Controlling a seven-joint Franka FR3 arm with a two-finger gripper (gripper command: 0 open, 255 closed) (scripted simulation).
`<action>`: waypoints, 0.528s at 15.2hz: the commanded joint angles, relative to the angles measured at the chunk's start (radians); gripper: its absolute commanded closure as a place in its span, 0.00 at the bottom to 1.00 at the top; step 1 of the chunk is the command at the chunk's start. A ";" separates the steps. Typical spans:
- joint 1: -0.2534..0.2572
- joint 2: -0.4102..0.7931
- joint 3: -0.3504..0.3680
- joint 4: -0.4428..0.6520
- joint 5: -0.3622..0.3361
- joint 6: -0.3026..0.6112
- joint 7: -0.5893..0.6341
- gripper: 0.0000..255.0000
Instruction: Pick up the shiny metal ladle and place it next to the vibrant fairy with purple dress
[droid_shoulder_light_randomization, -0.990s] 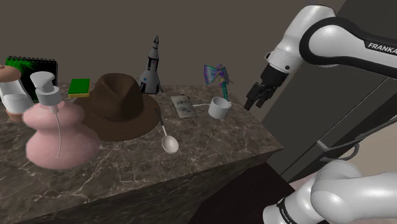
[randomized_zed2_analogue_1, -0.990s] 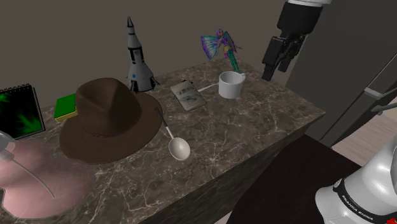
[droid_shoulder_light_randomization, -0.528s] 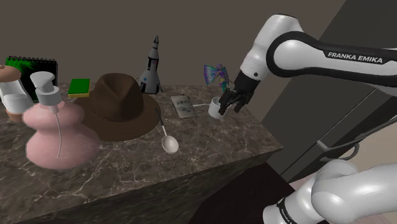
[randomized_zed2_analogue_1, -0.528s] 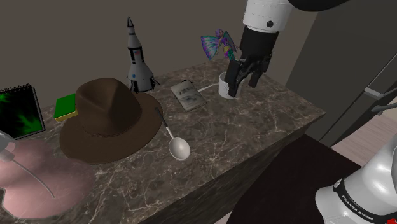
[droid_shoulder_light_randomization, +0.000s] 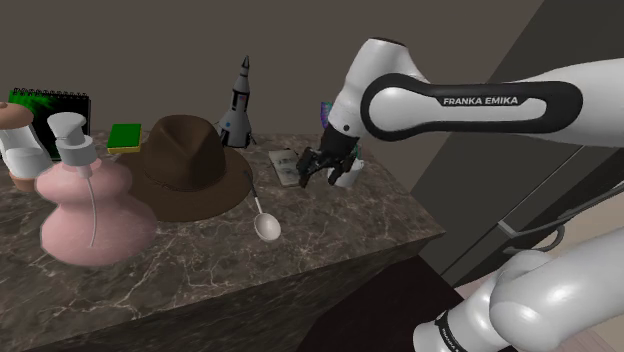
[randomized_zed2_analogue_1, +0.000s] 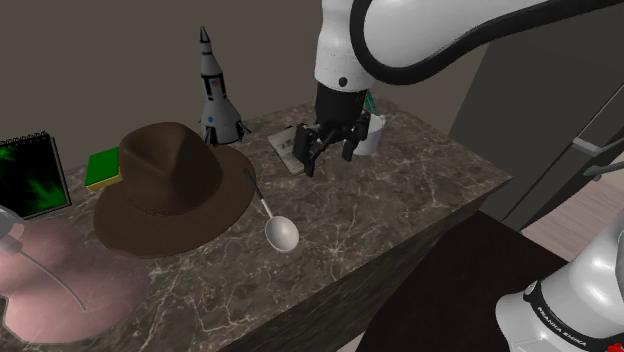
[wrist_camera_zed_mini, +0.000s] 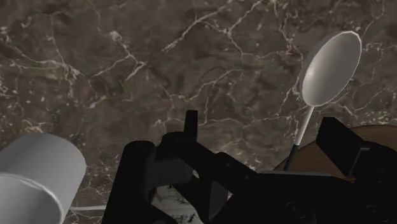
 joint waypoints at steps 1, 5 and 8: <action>0.003 0.068 0.027 0.036 -0.021 0.038 0.056 0.00; 0.015 0.221 0.068 0.134 -0.088 0.098 0.175 0.00; 0.036 0.342 0.083 0.223 -0.153 0.127 0.267 0.00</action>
